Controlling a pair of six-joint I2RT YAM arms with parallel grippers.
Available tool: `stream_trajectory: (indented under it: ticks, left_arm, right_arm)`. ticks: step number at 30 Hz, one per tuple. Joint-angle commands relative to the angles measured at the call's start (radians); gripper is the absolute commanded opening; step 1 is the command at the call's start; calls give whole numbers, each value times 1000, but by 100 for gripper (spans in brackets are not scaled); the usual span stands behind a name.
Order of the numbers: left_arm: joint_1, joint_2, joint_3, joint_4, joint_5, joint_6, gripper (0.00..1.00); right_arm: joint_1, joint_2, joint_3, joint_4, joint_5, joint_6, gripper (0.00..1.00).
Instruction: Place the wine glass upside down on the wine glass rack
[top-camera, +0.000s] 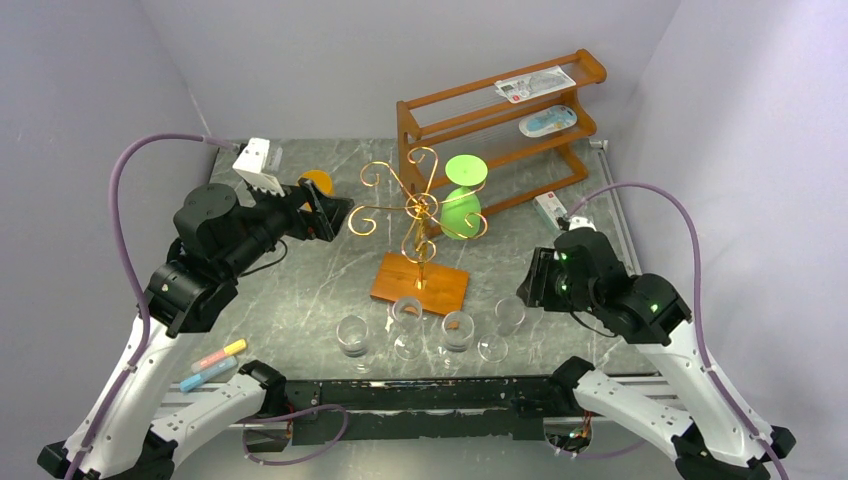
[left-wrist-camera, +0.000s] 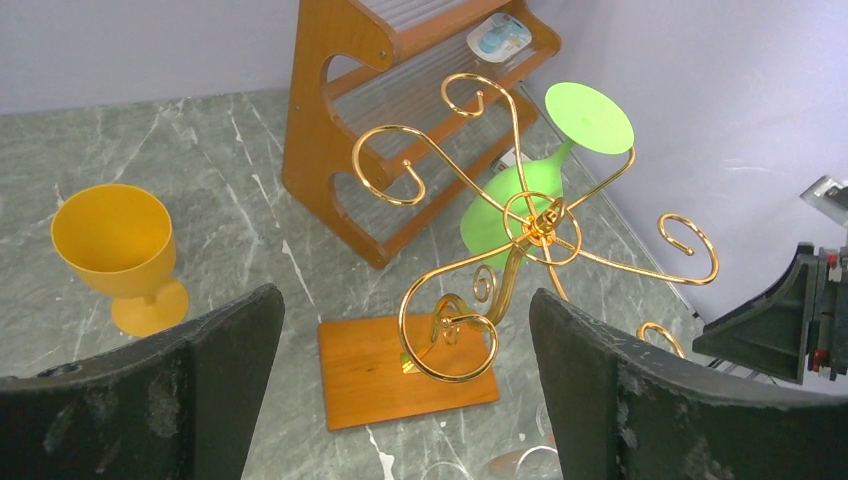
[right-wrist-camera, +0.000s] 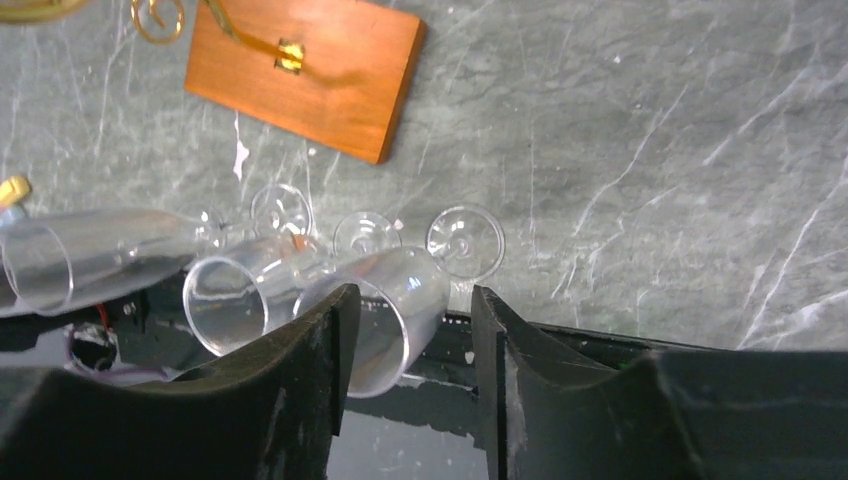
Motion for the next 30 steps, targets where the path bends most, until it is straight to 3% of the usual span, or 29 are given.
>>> stream_trajectory:
  ticks: [1,5,13,22,30]
  left_arm:
    - [0,-2,-4,33,-7,-17,96]
    - [0,-6,-2,36,-15,-23,96]
    - [0,-2,30,2,-6,-15,97]
    - [0,6,62,-9,2,-5,96]
    - [0,45,109,-21,13,-18,96]
  right_arm:
    - [5,-34,-38,-47,-113,-63,52]
    - [6,-32,-73,-67,-112,-103,54]
    - [5,13,-120,-35,-44,-130,27]
    - [5,63,1,-40,82,-91,0]
    - [5,87,101,46,334,-103,0]
